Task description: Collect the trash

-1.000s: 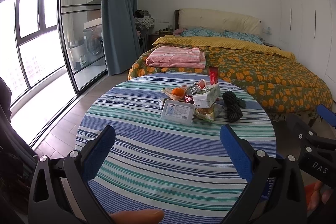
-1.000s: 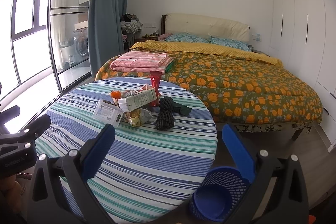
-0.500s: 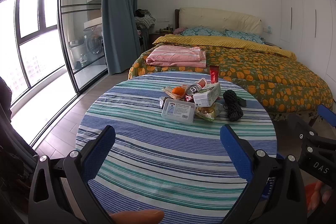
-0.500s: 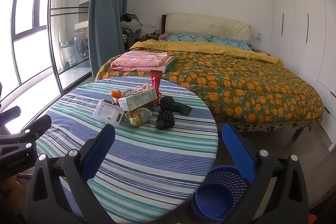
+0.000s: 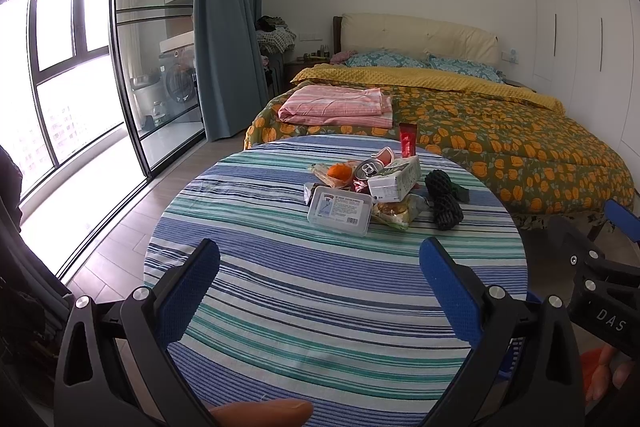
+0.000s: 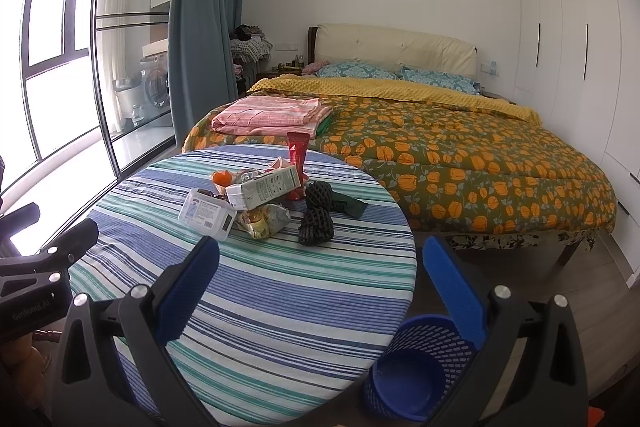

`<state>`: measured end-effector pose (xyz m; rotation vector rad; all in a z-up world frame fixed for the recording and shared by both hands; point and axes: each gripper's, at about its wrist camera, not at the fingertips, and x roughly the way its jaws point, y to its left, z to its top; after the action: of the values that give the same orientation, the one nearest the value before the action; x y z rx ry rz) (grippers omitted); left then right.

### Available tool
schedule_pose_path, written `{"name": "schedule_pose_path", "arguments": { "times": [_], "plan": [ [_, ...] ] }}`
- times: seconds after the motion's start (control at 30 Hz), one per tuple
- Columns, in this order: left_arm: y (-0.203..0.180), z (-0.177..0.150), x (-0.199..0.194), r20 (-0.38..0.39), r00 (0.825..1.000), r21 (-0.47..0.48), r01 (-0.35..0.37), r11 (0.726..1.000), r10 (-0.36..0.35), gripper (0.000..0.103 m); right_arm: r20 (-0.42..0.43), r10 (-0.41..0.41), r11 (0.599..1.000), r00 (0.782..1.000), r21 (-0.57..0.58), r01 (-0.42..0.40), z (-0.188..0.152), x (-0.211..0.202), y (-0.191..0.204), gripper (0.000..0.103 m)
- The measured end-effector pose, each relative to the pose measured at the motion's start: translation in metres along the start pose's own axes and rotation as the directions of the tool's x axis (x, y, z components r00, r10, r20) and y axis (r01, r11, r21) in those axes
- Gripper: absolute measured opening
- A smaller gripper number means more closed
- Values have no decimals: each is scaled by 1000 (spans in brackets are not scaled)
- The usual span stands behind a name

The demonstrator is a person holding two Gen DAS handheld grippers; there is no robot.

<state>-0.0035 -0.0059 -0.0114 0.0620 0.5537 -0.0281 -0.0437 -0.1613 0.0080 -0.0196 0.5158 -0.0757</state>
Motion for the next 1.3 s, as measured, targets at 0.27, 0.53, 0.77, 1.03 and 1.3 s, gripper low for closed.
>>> {"name": "schedule_pose_path", "arguments": {
  "times": [0.27, 0.53, 0.77, 1.03, 1.3],
  "plan": [
    [0, 0, 0, -1, 1000, 0, 0, 1000, 0, 99, 0, 1, 1000, 1000, 0, -1, 0, 0, 0, 98],
    [0, -1, 0, -2, 1000, 0, -1, 1000, 1, 99, -2, 2, 1000, 1000, 0, -2, -1, 1, 1, 98],
    [0, -12, 6, -8, 1000, 0, -3, 1000, 3, 99, -2, 2, 1000, 1000, 1, -2, -1, 1, 0, 98],
    [0, -12, 7, -10, 1000, -1, -3, 1000, 3, 99, -4, 2, 1000, 1000, 1, -2, -3, 2, 1, 98],
    [0, -15, 8, -13, 1000, -2, -3, 1000, 3, 99, -5, 3, 1000, 1000, 2, -3, -3, 2, 1, 98]
  ]
}}
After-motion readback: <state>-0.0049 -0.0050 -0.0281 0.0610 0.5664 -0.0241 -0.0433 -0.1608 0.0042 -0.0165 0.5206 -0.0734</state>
